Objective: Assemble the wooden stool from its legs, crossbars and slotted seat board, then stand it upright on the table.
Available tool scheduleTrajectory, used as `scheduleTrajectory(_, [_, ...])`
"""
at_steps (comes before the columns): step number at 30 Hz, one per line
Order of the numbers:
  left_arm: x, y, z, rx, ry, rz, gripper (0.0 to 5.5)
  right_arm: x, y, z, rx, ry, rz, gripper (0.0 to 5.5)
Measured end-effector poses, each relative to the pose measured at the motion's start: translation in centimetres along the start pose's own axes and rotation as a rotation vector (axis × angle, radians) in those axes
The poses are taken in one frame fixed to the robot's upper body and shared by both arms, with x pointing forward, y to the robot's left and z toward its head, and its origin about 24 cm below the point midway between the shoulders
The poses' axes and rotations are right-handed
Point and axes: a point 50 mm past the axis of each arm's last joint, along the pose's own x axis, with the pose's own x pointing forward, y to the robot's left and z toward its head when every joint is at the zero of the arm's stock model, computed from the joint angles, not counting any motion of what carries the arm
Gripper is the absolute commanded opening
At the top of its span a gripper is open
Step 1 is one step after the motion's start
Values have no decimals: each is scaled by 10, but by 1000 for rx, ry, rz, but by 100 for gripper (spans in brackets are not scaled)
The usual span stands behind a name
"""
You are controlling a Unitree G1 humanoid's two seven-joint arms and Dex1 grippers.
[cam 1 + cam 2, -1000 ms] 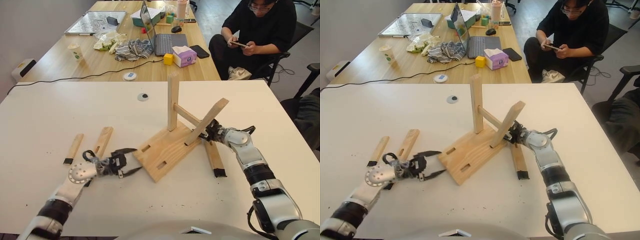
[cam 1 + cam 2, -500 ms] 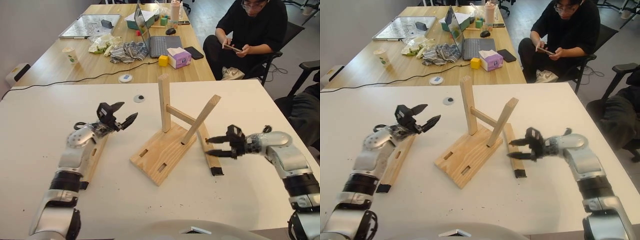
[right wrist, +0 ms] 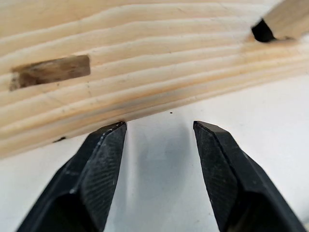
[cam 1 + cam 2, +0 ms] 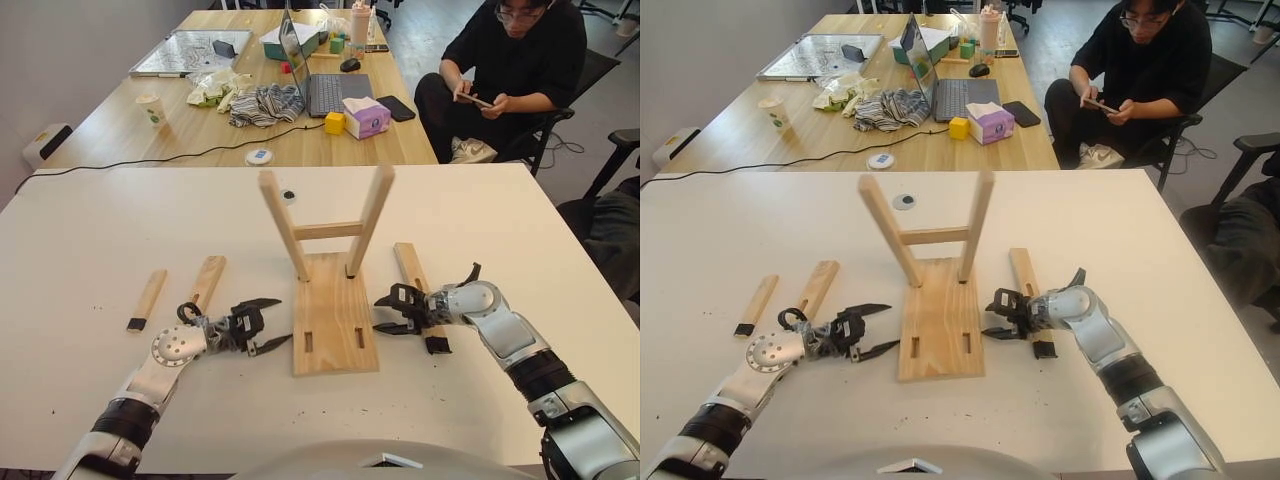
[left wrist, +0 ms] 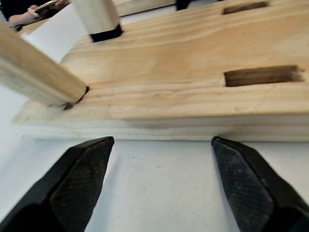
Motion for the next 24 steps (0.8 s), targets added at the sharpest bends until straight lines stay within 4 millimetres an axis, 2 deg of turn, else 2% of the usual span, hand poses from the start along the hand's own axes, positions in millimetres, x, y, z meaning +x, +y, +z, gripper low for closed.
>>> scheduleTrajectory(3, [-7, 15, 0, -3, 14, 92, 376, -2, 6, 8, 11, -50, 37, 258])
scheduleTrajectory(5, [-13, 33, 10, 25, -13, 164, 376, -2, 12, 14, 10, -95, 75, 258])
scheduleTrajectory(6, [-14, 35, 12, 28, -27, 175, 376, -2, 12, 16, 11, -104, 79, 258])
scheduleTrajectory(10, [-19, 31, 16, 23, -42, 159, 376, -7, 13, 14, 40, -109, 58, 258])
scheduleTrajectory(12, [-25, 25, 15, -5, -38, 158, 376, -17, 7, 12, 52, -106, 21, 258])
scheduleTrajectory(14, [-46, 35, 17, -63, -34, 266, 376, -30, 0, 12, 68, -107, -23, 258])
scheduleTrajectory(17, [-107, 75, 15, -190, -19, 670, 376, -46, -3, 14, 74, -134, -61, 258])
scheduleTrajectory(19, [-155, 94, 7, -260, 51, 908, 376, -53, 2, 5, 101, -118, -88, 258])
scheduleTrajectory(21, [-189, 93, -12, -356, 158, 1051, 376, -58, 4, -5, 139, -101, -121, 258])
scheduleTrajectory(24, [-188, 68, -51, -589, 241, 1077, 376, -56, 5, -4, 143, -111, -125, 258])
